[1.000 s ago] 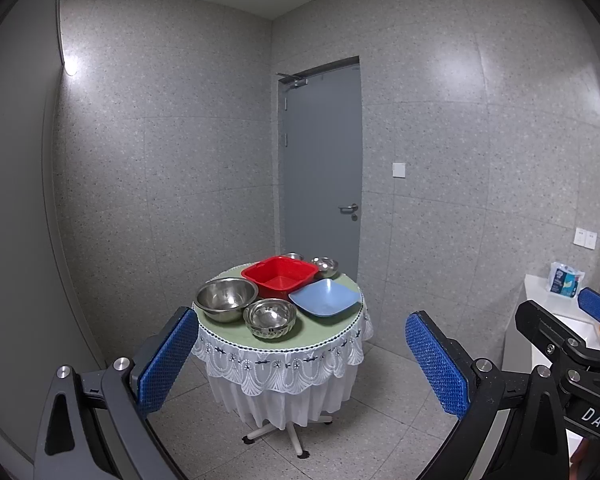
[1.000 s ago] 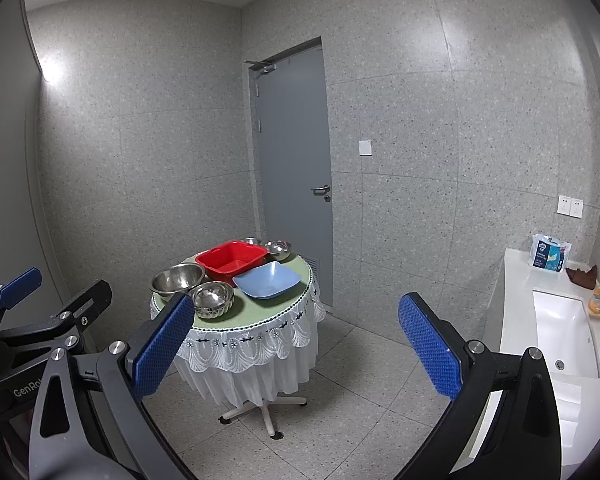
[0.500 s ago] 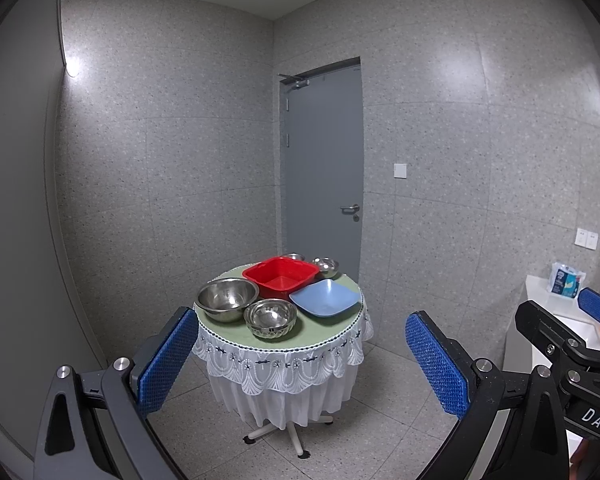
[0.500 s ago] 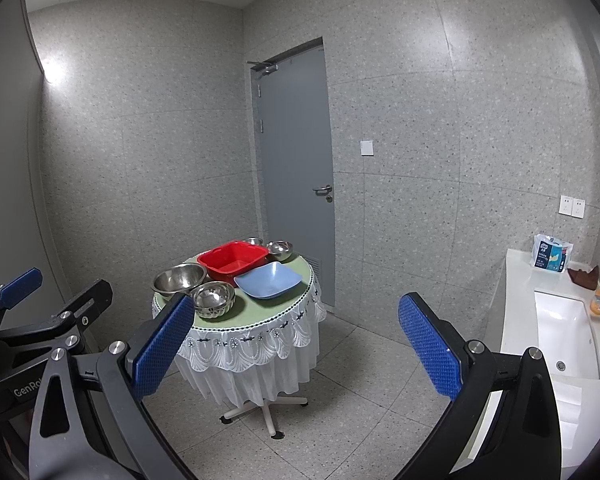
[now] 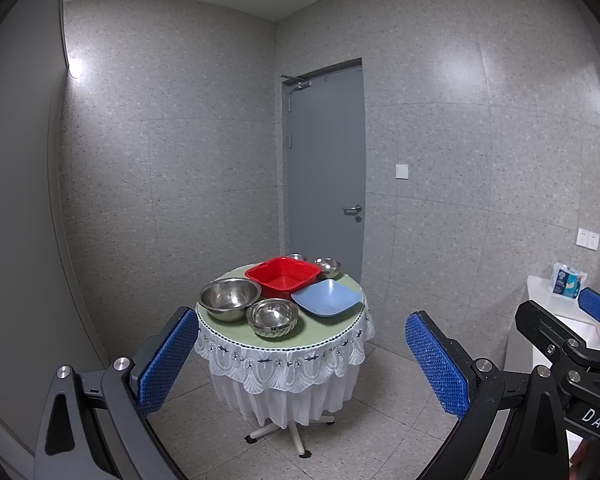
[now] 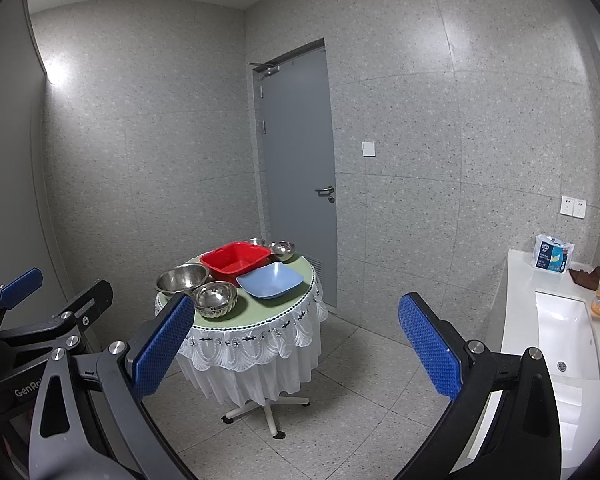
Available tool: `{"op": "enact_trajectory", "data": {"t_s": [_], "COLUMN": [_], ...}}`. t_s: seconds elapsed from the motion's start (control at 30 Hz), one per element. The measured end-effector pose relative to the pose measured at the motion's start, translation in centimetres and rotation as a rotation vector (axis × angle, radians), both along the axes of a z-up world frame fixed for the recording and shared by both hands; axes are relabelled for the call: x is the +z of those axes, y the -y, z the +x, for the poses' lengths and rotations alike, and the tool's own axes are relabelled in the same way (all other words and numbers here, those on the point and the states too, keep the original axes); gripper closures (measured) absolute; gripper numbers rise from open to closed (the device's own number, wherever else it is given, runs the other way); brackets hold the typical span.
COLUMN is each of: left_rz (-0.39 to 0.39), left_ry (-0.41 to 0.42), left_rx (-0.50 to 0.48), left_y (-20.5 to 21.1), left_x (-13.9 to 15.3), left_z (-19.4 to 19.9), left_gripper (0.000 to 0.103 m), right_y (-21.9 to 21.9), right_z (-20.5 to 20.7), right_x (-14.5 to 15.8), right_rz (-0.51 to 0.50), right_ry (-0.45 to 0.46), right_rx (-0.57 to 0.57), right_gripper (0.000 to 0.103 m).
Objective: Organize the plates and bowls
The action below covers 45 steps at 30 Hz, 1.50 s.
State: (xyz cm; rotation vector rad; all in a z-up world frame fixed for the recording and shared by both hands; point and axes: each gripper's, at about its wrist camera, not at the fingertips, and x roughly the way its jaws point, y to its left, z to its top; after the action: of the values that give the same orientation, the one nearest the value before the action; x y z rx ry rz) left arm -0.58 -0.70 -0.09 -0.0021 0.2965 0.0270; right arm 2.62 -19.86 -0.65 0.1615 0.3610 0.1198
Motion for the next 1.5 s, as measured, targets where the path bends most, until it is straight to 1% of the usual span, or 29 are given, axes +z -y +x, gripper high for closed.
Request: {"op": "enact_trajectory", "data": {"t_s": [0.53, 1.23, 1.4, 1.5], "left_rz": [0.002, 0.005, 0.001, -0.01], "left_ry": [0.003, -0.002, -0.017, -0.054], "left_rx": [0.004, 0.007, 0.002, 0.006], "left_y": [0.1, 0.1, 0.5, 0.6], "left_x": [-0.1, -0.2, -0.5, -1.3], "left_z": [-0.1, 0.1, 0.9, 2.3], "left_gripper": [0.001, 0.001, 0.001, 0.001], "right_y": [-0.4, -1.1, -0.6, 0.1], "right_z": [0.0, 0.4, 0.9, 2.0], "right_x": [0.0, -1.0, -1.6, -2.4], "right_rz": [0.003, 0.018, 0.027, 0.037], "right_ry": [0.002, 0.0, -0.008, -0.024], "right_rx": [0.001, 0.005, 0.015, 0.048], "right_gripper": [0.0, 0.0, 0.0, 0.0]}}
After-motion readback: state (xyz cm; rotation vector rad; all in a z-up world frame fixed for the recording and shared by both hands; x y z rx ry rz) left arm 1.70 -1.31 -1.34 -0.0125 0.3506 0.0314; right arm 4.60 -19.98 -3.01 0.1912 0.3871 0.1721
